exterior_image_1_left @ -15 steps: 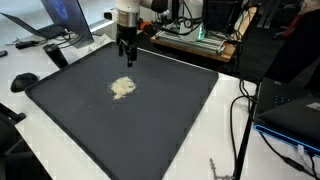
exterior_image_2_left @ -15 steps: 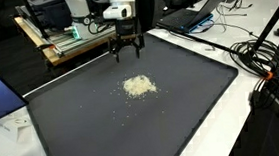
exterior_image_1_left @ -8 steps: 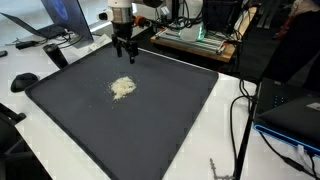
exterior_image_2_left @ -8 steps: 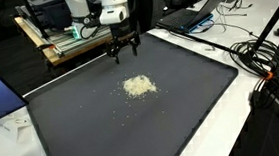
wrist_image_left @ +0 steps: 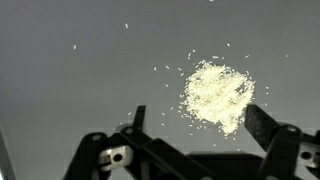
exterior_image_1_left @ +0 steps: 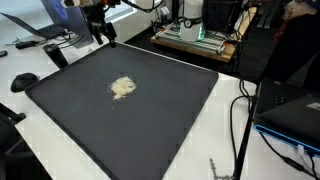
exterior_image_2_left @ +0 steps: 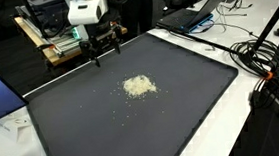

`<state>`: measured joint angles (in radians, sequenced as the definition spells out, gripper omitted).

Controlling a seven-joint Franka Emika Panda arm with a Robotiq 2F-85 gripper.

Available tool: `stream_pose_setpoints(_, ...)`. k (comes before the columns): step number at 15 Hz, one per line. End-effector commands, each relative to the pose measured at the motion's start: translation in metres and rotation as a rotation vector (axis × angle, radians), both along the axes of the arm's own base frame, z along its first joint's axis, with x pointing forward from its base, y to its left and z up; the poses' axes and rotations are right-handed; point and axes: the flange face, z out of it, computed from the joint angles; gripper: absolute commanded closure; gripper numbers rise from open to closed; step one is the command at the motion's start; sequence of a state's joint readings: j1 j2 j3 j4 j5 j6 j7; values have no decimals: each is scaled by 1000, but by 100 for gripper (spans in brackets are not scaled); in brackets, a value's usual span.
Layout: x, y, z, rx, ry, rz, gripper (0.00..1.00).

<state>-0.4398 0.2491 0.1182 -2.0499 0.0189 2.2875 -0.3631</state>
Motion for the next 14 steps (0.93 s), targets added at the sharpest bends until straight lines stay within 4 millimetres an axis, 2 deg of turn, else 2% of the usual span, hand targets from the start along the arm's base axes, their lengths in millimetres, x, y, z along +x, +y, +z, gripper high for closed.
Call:
stream_pose_setpoints(1, 43, -25, 2, 48, 58, 79, 0)
stream_pose_setpoints(7, 102, -34, -13, 143, 69, 214, 0)
stream_pose_setpoints(12, 132, -38, -39, 168, 96, 311, 0)
stream_pose_setpoints(14, 141, -37, -43, 177, 112, 343, 0)
